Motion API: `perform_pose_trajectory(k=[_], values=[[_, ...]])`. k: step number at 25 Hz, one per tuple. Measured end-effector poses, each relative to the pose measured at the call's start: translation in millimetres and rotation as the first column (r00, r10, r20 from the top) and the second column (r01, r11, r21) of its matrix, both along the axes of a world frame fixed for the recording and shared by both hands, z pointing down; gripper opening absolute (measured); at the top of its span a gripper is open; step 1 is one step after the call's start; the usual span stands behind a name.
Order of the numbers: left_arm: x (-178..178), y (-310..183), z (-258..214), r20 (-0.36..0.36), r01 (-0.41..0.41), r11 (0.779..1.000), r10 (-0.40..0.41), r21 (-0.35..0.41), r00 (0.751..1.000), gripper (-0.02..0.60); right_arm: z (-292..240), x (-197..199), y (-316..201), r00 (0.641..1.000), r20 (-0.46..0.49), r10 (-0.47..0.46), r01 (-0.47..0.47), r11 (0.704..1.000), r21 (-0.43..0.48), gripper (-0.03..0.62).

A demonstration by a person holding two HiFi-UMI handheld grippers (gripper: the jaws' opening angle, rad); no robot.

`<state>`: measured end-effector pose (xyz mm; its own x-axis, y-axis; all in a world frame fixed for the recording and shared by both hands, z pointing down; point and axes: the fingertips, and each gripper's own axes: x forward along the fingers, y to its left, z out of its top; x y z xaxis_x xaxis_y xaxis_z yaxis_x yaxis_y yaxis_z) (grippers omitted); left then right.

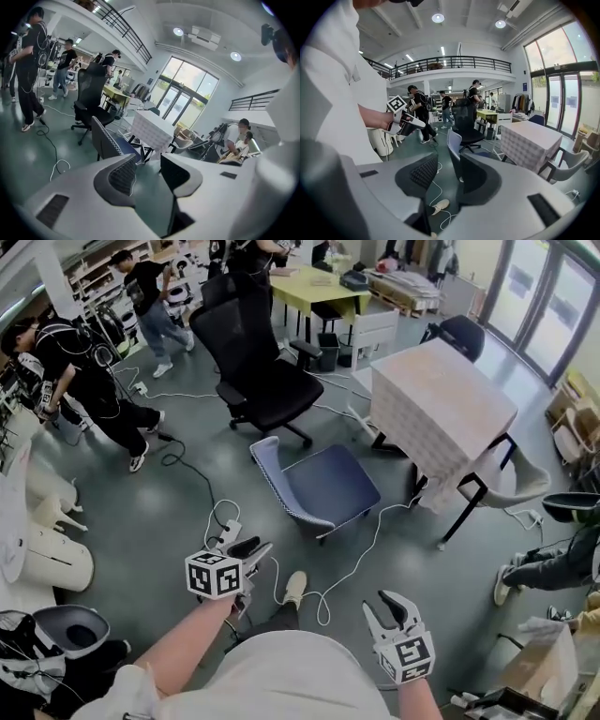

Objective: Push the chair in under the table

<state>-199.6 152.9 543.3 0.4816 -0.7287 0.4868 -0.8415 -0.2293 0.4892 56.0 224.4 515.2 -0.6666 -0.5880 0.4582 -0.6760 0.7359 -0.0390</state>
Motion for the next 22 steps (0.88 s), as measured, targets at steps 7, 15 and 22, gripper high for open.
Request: perform_pose_trajectory(k=[7,15,22], values=[[-44.9,-134.3,57.0,-0.06,0.11,0.982,-0.12,-0.152,0.991,0.226,-7.8,-15.5,-93.0,0.993,-0.065,0.102,-0.102,0.995,-0.003,0.16],[-63.5,-207.5,132.2,-0.07,0.193,0.912,-0.233,-0.363,0.97,0.271,-6.1,-46.4,-162.7,0.984,-0.075,0.16,-0.162,0.986,-0.029,0.16],[-71.8,-239.8,194.5,-0.064,0.268,0.827,-0.342,-0.495,0.938,0.276,8.8,-46.7,-208.6,0.988,-0.082,0.128,-0.132,0.99,-0.045,0.16]])
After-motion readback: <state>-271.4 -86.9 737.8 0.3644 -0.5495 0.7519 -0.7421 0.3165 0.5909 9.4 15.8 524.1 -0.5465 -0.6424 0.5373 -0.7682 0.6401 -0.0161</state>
